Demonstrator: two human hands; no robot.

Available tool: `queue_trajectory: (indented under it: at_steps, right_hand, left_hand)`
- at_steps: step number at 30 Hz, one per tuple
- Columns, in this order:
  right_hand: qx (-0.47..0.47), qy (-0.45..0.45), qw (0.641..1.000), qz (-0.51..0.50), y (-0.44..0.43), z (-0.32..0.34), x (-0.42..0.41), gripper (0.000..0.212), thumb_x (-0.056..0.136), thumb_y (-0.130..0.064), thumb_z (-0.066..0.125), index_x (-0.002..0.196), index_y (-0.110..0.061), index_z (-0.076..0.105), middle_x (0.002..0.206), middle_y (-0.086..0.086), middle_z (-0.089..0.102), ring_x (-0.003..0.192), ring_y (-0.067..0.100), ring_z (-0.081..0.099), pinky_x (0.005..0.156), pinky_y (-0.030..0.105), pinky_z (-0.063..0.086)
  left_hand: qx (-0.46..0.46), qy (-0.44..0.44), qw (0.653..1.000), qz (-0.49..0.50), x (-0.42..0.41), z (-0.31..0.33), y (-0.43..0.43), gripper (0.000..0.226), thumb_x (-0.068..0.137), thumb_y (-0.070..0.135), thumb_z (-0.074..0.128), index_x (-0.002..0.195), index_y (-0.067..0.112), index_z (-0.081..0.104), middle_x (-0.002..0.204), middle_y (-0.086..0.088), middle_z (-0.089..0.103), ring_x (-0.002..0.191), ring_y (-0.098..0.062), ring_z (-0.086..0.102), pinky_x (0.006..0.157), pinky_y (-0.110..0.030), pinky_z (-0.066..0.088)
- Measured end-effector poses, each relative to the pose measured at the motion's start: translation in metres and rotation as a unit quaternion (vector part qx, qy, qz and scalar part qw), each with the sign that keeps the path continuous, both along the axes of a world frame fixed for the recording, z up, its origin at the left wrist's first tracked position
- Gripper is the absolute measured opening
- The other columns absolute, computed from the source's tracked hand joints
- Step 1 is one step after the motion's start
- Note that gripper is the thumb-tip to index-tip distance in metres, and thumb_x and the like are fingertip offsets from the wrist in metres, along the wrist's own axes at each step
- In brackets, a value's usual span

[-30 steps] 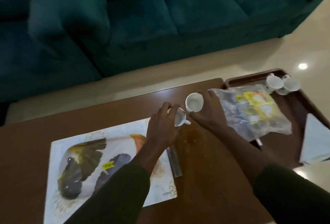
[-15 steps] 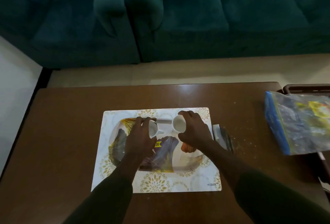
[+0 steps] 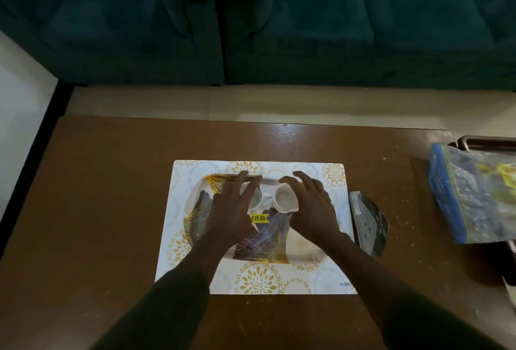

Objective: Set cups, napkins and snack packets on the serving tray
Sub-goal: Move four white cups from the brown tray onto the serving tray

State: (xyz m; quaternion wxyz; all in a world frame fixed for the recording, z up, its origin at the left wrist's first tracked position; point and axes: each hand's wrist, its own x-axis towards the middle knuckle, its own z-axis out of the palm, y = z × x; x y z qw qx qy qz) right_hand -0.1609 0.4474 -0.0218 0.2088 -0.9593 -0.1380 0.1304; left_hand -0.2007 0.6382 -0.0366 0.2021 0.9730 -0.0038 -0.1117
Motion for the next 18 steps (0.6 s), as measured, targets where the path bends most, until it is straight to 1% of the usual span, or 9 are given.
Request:
queue_trajectory:
  at_steps: [2,3,5,7,8,11,13,16,18]
  right_hand:
    - [0.009,-0.024,0.997,-0.076,0.004,0.0,-0.009,0.076,0.065,-0.037,0.078,0.132,-0.025,0.047,0.138,0.003,0.049,0.123,0.026,0.046,0.099,0.047,0.045]
    - [0.003,-0.025,0.995,-0.098,0.007,-0.002,-0.013,0.079,0.065,-0.044,0.078,0.134,-0.023,0.046,0.135,0.004,0.051,0.122,0.026,0.048,0.099,0.046,0.045]
    - [-0.007,-0.027,0.994,-0.11,0.013,-0.007,-0.016,0.084,0.065,-0.052,0.077,0.135,-0.017,0.046,0.133,0.008,0.054,0.122,0.027,0.05,0.1,0.044,0.043]
    - [-0.005,-0.017,0.994,-0.108,0.017,-0.011,-0.014,0.079,0.069,-0.048,0.076,0.135,-0.015,0.047,0.133,0.009,0.054,0.121,0.027,0.05,0.099,0.04,0.042]
    - [-0.003,-0.011,0.995,-0.099,0.017,-0.012,-0.012,0.075,0.071,-0.044,0.076,0.134,-0.015,0.047,0.134,0.008,0.053,0.121,0.026,0.049,0.098,0.039,0.041]
    - [0.012,0.0,0.999,-0.045,0.015,-0.014,-0.01,0.069,0.073,-0.025,0.074,0.136,-0.018,0.047,0.142,0.003,0.049,0.124,0.029,0.047,0.101,0.042,0.04]
    - [0.035,-0.006,0.999,-0.034,0.012,-0.013,-0.014,0.068,0.073,-0.022,0.075,0.136,-0.019,0.048,0.146,0.002,0.046,0.128,0.028,0.044,0.106,0.046,0.039]
    - [0.1,-0.023,0.988,-0.116,0.008,-0.015,-0.029,0.067,0.073,-0.031,0.08,0.131,-0.015,0.051,0.138,0.005,0.054,0.127,0.023,0.048,0.107,0.034,0.033]
    - [0.133,-0.003,0.977,-0.164,0.008,-0.016,-0.036,0.067,0.071,-0.031,0.082,0.128,-0.012,0.051,0.13,0.007,0.057,0.122,0.022,0.05,0.105,0.033,0.038]
  left_hand:
    - [-0.043,0.002,0.999,-0.013,0.001,0.001,0.008,0.083,0.073,-0.002,0.066,0.146,0.026,0.037,0.153,0.003,0.034,0.131,-0.024,0.045,0.088,-0.033,0.052]
    - [-0.063,0.005,0.998,0.007,0.002,0.001,0.01,0.079,0.073,-0.003,0.066,0.143,0.025,0.041,0.151,0.003,0.037,0.128,-0.024,0.049,0.083,-0.03,0.052]
    - [-0.083,0.008,0.994,0.065,0.002,0.004,0.006,0.071,0.076,0.012,0.073,0.139,0.021,0.043,0.144,-0.001,0.041,0.12,-0.025,0.055,0.08,-0.033,0.053]
    - [-0.11,0.015,0.987,0.114,0.0,0.005,0.0,0.073,0.075,0.028,0.079,0.136,0.016,0.043,0.138,-0.006,0.044,0.118,-0.026,0.055,0.084,-0.038,0.054]
    - [-0.125,0.016,0.984,0.125,-0.001,0.004,-0.004,0.076,0.074,0.029,0.08,0.137,0.015,0.041,0.138,-0.008,0.043,0.119,-0.026,0.054,0.087,-0.039,0.053]
    - [-0.162,0.018,0.98,0.118,-0.003,0.002,-0.008,0.077,0.079,0.017,0.077,0.144,0.014,0.036,0.145,-0.011,0.037,0.128,-0.027,0.048,0.097,-0.041,0.05]
    - [-0.166,0.017,0.979,0.117,-0.002,0.001,-0.007,0.069,0.083,0.012,0.071,0.144,0.014,0.039,0.145,-0.011,0.037,0.129,-0.028,0.047,0.1,-0.042,0.049]
    - [-0.18,0.003,0.976,0.123,0.0,-0.001,-0.006,0.06,0.086,0.011,0.068,0.141,0.012,0.045,0.142,-0.011,0.042,0.127,-0.027,0.048,0.1,-0.044,0.048]
    - [-0.188,-0.007,0.975,0.119,0.0,-0.001,-0.007,0.059,0.086,0.01,0.068,0.14,0.011,0.046,0.141,-0.01,0.045,0.127,-0.025,0.049,0.101,-0.043,0.047]
